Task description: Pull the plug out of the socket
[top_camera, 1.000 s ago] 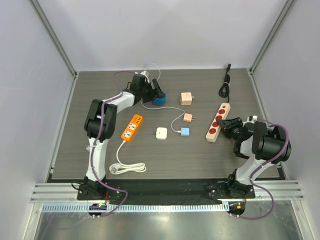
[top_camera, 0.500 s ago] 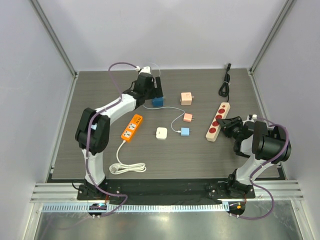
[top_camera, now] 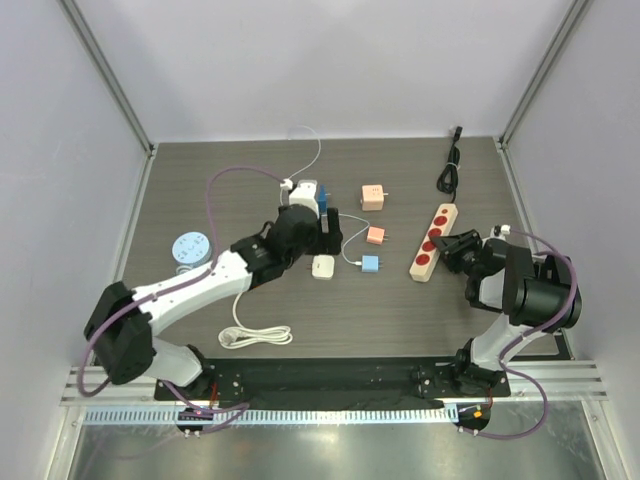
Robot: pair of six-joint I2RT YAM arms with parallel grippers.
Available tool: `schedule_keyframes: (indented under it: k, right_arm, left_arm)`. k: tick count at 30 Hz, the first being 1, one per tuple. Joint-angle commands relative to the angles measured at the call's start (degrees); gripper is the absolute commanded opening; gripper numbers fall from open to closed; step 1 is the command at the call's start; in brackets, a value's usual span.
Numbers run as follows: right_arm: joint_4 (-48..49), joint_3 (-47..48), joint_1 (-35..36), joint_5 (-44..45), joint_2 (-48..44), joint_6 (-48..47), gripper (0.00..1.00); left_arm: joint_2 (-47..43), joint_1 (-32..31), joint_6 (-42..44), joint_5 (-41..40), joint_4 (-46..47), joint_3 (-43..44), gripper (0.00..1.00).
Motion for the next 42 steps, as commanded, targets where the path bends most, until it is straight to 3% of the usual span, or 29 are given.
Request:
schedule_keyframes:
  k: [1, 11, 19, 24, 30, 34, 40, 42]
  right_arm:
    - [-5.88, 1.22, 1.83, 4.90, -2.54, -4.63, 0.16]
    - [-15.03, 4.82, 5.70, 9.29, -4.75, -9.29, 0.56]
    - [-19.86, 4.21, 7.90, 16.33, -9.58, -10.79, 0.96]
    - [-31.88, 4.47, 7.90, 24.55, -18.17, -15.35, 1.00]
    - [-53.25, 7.81, 7.90, 34.25, -37.86, -21.06, 1.00]
    - [-64.66, 10.97, 7.90, 32.86, -46.23, -23.96, 1.00]
    - [-70.84, 12.12, 9.04, 22.76, -51.24, -23.28, 1.00]
    - [-71.46, 11.16, 12.97, 22.04, -53.08, -21.87, 1.00]
  left_arm:
    - [-6.87, -3.41, -5.59, -2.21, -1.87, -3.83, 0.86]
    - [-22.17, -13.52, -13.16, 0.35, -5.48, -15.26, 0.86]
    - [-25.08, -13.88, -12.99, 1.05, -6.27, -17.99, 0.86]
    - [-26.49, -13.97, -11.85, 1.06, -6.01, -18.96, 0.88]
    - [-27.98, -13.97, -10.36, -0.09, -6.71, -19.57, 0.91]
    - [-29.38, -13.97, -11.23, 0.52, -4.61, -22.20, 0.93]
    - [-30.35, -13.88, -11.41, 0.62, -3.64, -24.14, 0.95]
    - [-30.53, -13.88, -11.15, 0.18, -3.46, -24.41, 0.95]
